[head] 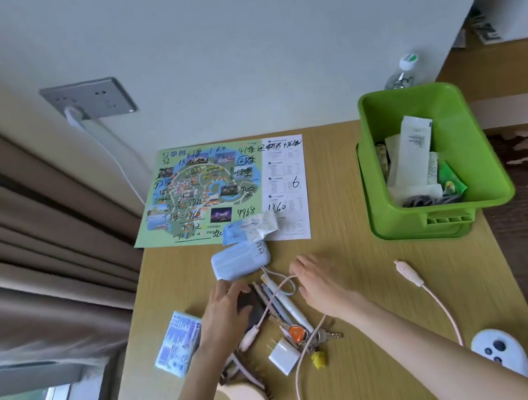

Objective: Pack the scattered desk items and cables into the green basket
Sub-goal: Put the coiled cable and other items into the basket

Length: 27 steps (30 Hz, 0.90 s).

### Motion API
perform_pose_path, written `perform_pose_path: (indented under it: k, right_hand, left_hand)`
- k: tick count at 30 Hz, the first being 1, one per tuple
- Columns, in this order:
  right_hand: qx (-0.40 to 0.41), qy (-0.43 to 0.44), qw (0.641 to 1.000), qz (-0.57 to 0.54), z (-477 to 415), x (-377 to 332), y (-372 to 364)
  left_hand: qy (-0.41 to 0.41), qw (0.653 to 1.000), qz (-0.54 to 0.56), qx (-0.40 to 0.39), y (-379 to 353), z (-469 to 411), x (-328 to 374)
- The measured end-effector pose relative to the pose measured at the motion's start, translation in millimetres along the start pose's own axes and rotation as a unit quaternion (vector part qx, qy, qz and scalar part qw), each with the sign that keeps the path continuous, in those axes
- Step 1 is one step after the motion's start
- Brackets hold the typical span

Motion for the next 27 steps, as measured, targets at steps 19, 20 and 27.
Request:
perform_pose_path:
  k: [19,20,27]
  right_hand:
    - [-0.078,-0.1,0.992,0.025,10,-30,-6]
    - [-0.075,-0.108,0.991,0.034,10,-33,-8]
    - [-0.092,-0.143,0.985,0.04,18,-19,-7]
  left_hand:
    - [-0.212,0.969,-0.126,-0.009,-12,2,26]
    - [-0.214,0.968,-0.131,-0.012,-12,2,27]
    - [-0.293,0.928,-0.231,-0.009,-13,2,40]
Point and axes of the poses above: each hand's wrist, its own z-axis away from the middle knuckle, its own y-axis out of the back of the hand, x = y × z, the point moved 5 cm from there along -z, towards the middle knuckle, and after that the axes turned 2 degrees about z, right-handed, at the moved point
